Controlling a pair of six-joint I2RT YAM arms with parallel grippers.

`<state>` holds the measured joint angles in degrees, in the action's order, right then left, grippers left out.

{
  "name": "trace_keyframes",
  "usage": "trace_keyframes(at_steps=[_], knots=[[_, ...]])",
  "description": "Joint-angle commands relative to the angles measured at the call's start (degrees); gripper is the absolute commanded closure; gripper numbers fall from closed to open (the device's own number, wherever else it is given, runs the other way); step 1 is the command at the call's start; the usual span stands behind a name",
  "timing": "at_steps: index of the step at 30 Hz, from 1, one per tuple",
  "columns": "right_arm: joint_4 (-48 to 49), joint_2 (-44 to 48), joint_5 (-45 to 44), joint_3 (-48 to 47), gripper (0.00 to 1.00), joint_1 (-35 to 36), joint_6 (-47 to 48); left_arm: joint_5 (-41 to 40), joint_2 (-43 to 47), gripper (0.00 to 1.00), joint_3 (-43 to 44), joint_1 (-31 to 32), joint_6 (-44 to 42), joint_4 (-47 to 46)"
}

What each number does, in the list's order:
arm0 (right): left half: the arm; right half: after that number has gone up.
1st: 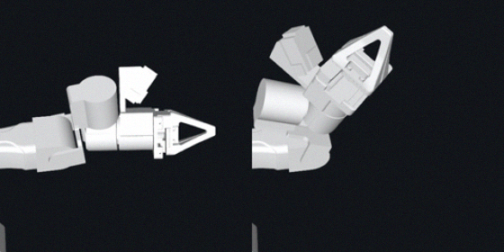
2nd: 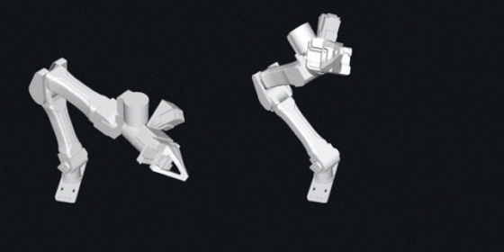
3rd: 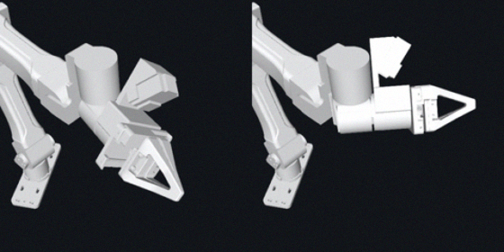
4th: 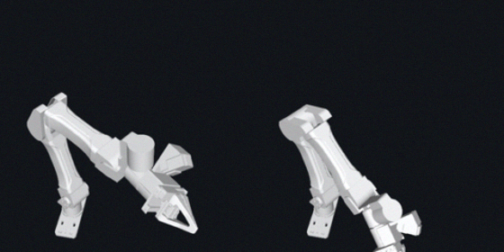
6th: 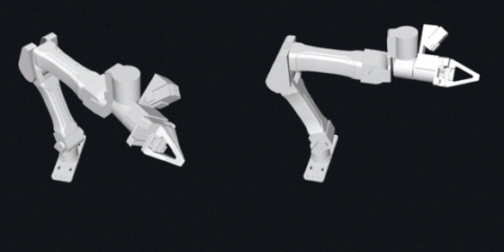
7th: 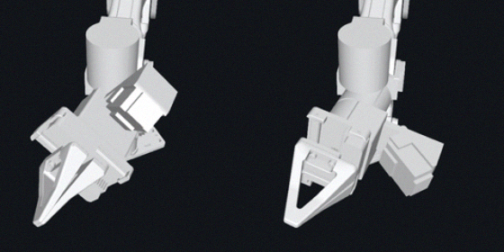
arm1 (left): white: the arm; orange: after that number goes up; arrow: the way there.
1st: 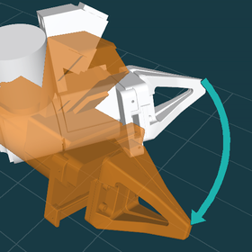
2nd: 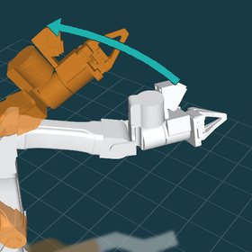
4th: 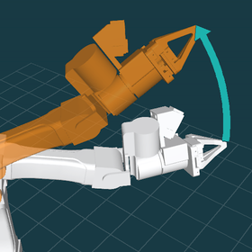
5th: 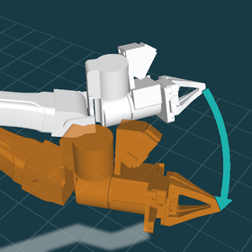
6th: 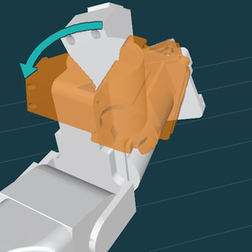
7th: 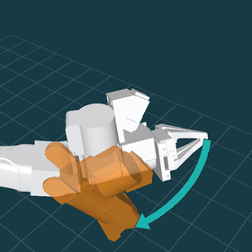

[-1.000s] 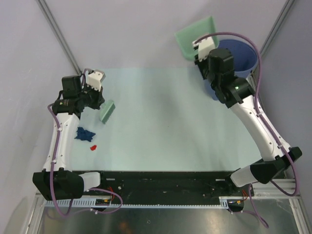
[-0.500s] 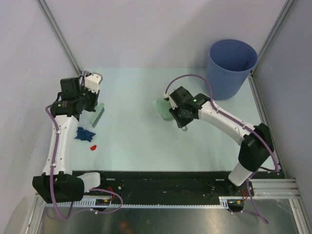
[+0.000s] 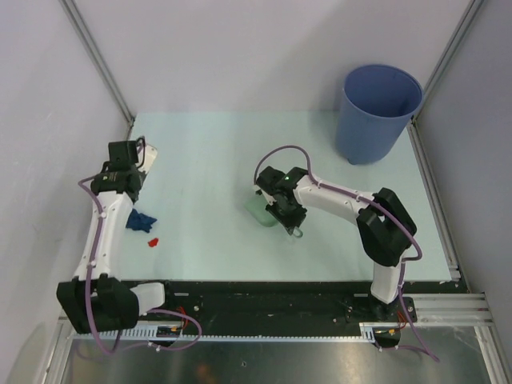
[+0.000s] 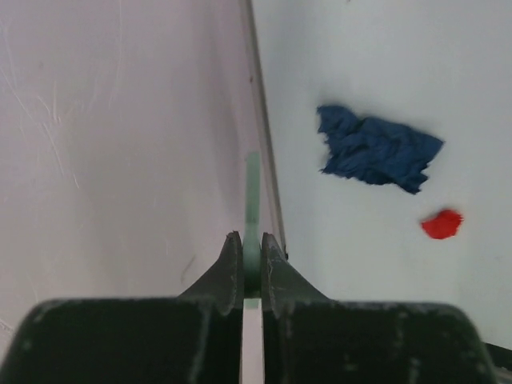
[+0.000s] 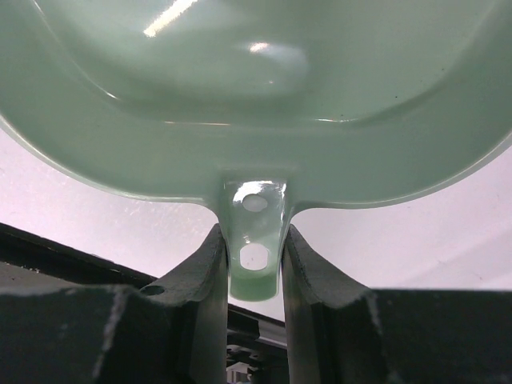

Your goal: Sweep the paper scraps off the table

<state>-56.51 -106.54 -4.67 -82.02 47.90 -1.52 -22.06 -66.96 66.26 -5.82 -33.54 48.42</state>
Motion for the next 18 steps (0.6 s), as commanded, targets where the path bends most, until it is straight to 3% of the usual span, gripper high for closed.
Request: trace_keyframes(at_steps=[1, 7, 10, 15, 18], knots=[[-0.88, -0.25, -0.96, -2.53, 1.00, 0.18, -0.41, -7.04, -4.83, 1.00, -1.92, -1.64, -1.36, -8.96], [-3.51, -1.21, -1.22, -1.74, 1.00, 1.05, -1.90, 3.95, -13.01, 1.00, -4.72, -1.65, 1.55, -8.53], [-6.24, -1.65, -1.05, -1.13, 1.00, 2.54, -2.26, 10.88, -16.00, 1.00, -5.00, -1.30, 0.76, -3.27], [-8.53, -2.53, 1.84, -0.34, 1.00, 6.93, -0.51, 34.14, -17.94, 1.00, -0.79, 0.19, 1.28, 8.07], [-7.83, -3.58, 4.04, 0.28, 1.00, 7.73, 0.73, 41.19, -18.38, 1.00, 1.76, 4.58, 2.33, 10.19]])
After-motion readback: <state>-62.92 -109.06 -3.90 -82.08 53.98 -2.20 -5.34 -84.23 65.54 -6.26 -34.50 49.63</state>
